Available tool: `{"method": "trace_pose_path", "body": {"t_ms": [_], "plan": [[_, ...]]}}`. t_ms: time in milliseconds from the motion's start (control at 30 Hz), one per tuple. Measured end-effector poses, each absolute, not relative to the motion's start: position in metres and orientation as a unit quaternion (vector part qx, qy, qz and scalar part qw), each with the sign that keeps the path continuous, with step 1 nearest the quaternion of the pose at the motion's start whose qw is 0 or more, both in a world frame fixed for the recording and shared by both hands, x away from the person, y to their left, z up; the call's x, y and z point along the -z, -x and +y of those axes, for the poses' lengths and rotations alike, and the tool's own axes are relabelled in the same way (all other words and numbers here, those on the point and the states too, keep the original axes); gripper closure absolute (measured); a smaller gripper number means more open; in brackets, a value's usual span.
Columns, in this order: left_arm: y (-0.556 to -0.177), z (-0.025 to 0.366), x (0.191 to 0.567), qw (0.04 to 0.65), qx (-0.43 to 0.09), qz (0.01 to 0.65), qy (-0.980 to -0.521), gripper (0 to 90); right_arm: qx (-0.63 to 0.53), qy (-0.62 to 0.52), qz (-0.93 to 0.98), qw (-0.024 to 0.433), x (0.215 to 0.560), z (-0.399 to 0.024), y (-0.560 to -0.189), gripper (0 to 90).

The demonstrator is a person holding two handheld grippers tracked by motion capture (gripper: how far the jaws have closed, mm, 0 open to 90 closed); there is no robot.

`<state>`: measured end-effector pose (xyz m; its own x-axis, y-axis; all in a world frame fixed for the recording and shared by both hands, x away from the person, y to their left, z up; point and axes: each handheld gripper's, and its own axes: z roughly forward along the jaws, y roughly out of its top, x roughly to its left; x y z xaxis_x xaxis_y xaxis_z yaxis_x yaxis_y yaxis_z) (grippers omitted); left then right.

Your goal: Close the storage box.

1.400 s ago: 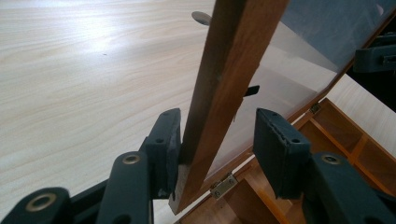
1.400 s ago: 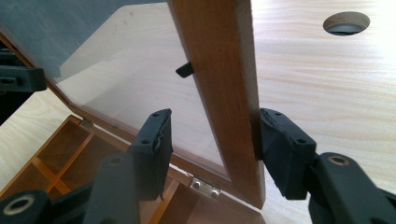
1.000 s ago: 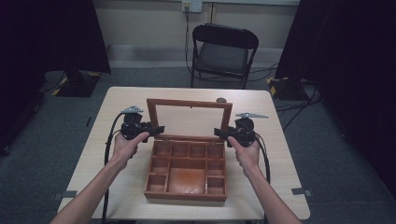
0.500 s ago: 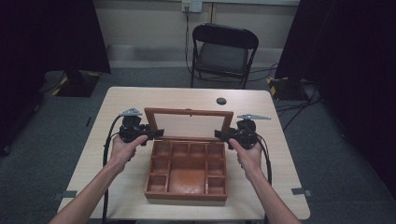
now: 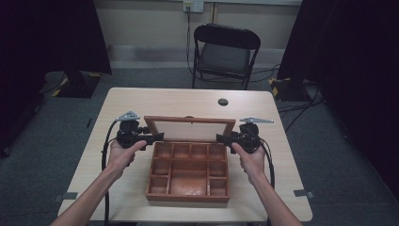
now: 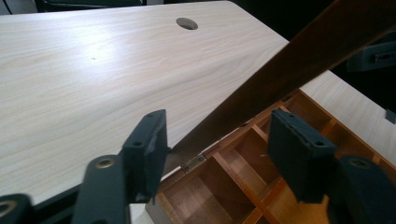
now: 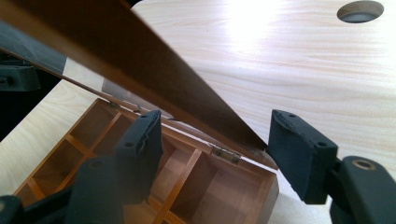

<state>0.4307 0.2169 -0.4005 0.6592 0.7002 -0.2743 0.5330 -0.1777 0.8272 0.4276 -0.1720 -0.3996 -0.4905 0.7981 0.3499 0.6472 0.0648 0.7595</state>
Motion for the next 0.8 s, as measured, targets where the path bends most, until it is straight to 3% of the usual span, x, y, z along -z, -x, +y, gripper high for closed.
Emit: {"method": "trace_pose_path", "body": {"t_ms": [433,800], "plan": [[-0.419,0.216,0.402,0.494,-0.082,0.401,-0.767,24.4,-0.463,-0.494,0.733,0.066,0.401,-0.174,-0.419,34.8],[-0.415,0.216,0.403,0.503,-0.079,0.392,-0.766,28.4,-0.455,-0.486,0.742,0.070,0.402,-0.175,-0.412,34.0]]}}
